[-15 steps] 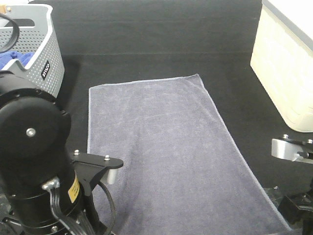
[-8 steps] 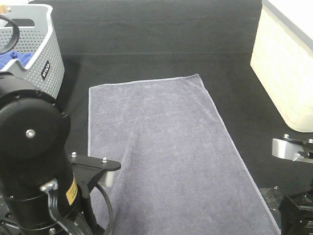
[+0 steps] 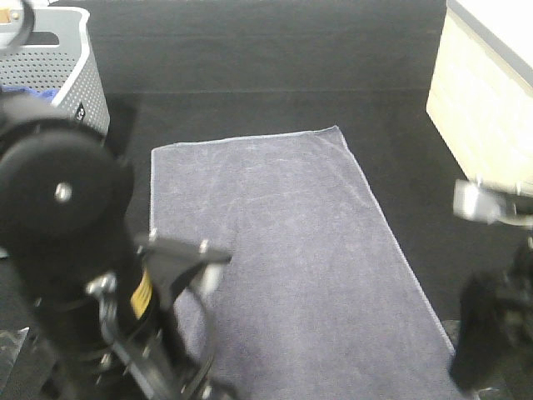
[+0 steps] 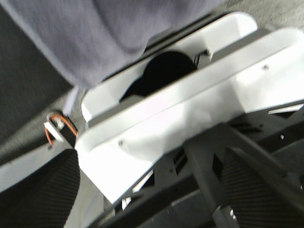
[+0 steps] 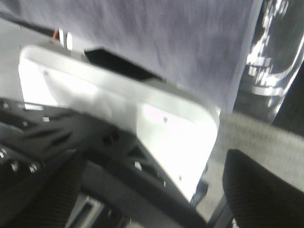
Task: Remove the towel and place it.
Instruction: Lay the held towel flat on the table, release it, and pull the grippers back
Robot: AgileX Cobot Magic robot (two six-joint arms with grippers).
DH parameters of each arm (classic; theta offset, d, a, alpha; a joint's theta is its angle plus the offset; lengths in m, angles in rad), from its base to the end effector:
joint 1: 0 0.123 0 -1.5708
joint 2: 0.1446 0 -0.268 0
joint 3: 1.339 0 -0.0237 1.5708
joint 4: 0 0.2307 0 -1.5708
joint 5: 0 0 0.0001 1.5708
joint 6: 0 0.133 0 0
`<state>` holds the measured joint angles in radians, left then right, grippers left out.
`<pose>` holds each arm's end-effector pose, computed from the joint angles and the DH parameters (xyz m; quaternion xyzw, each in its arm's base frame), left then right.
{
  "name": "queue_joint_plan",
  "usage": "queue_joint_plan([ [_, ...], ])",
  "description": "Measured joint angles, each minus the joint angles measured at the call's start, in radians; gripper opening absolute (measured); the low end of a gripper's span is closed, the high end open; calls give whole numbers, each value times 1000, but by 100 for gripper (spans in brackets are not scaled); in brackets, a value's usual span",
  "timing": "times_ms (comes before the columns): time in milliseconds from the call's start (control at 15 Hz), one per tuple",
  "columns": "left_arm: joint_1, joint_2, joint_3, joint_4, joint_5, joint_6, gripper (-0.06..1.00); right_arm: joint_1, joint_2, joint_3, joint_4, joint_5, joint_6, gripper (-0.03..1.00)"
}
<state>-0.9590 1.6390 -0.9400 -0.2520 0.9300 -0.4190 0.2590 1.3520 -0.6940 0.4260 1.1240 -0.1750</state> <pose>0.1303 -0.2320 0.1417 -0.1936 -0.9757 0.0877 0.0536 0.1577 0.0931 0.1626 0.1095 -0.9748 -0.1819 0.0683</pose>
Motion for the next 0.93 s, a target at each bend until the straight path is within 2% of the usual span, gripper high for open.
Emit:
queue_joint_plan([
  [200, 78, 0, -113, 130, -1, 1, 73, 0, 15, -199, -15, -42, -31, 75],
  [400, 212, 0, -222, 230, -51, 4, 71, 0, 103, -389, -26, -86, -33, 60],
  [533, 295, 0, -250, 252, -204, 4, 71, 0, 172, -507, -24, -113, -33, 54],
  [733, 384, 34, -265, 252, -439, 4, 71, 0, 303, -700, -17, -120, -35, 53],
  [933, 456, 160, -350, 252, -494, 5, 71, 0, 469, -886, -44, -136, -36, 48],
])
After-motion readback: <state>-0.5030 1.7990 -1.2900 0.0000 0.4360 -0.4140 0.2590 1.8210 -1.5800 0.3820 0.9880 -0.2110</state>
